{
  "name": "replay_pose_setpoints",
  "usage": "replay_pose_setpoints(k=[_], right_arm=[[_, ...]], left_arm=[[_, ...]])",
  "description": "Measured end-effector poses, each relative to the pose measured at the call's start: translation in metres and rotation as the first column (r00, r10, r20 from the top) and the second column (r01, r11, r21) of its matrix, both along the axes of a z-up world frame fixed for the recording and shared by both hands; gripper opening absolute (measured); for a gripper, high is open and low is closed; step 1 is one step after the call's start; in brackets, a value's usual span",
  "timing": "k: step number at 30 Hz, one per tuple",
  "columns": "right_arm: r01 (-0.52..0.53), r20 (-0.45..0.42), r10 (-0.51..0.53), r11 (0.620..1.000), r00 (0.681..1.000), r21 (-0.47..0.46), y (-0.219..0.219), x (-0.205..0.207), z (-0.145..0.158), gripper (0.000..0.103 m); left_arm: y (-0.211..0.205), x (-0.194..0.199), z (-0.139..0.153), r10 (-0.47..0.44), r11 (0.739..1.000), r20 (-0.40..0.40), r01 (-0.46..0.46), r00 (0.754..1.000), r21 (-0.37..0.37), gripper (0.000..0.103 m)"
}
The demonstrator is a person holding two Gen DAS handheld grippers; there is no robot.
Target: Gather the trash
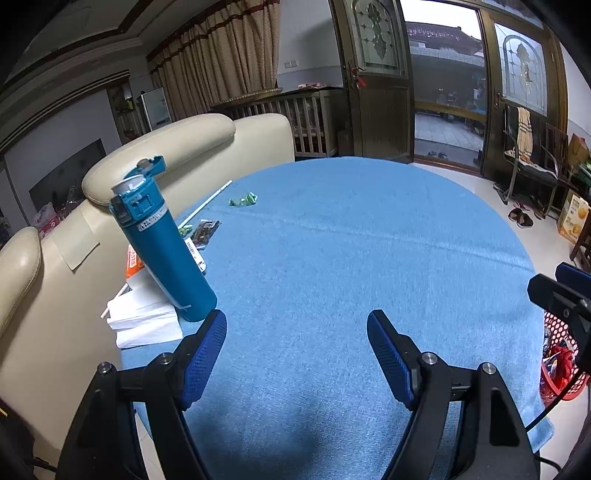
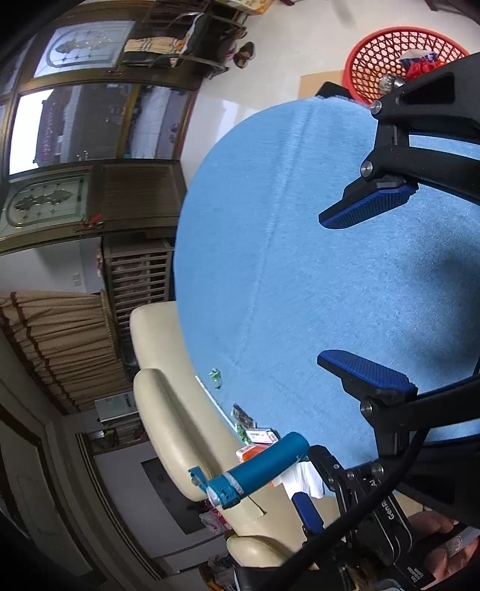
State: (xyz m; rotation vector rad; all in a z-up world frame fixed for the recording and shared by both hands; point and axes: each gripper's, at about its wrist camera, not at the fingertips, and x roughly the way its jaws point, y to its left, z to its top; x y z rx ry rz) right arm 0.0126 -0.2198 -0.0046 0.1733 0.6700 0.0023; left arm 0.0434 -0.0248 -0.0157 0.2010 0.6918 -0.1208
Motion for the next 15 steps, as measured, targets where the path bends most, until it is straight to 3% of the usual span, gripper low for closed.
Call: replay_pose_setpoints(k=[6,15], right_arm=[[-0.011,0.022,0.012,0.999,1.0,-0.043,0.012,-0.012,0.003,0.072],[-0.016,0.026,0.016,1.0,1.0,-0.009,0.014,-0.022,0.002,0.072]], left_arm=[[0.003,-0.009,0.01,-0.001,1.0,0.013,0.001,1.0,-0.019,0.079],[0.004,-0.02,0.022,0.004,1.0,0.042,-0.004,0.999,-0.004,0.079]])
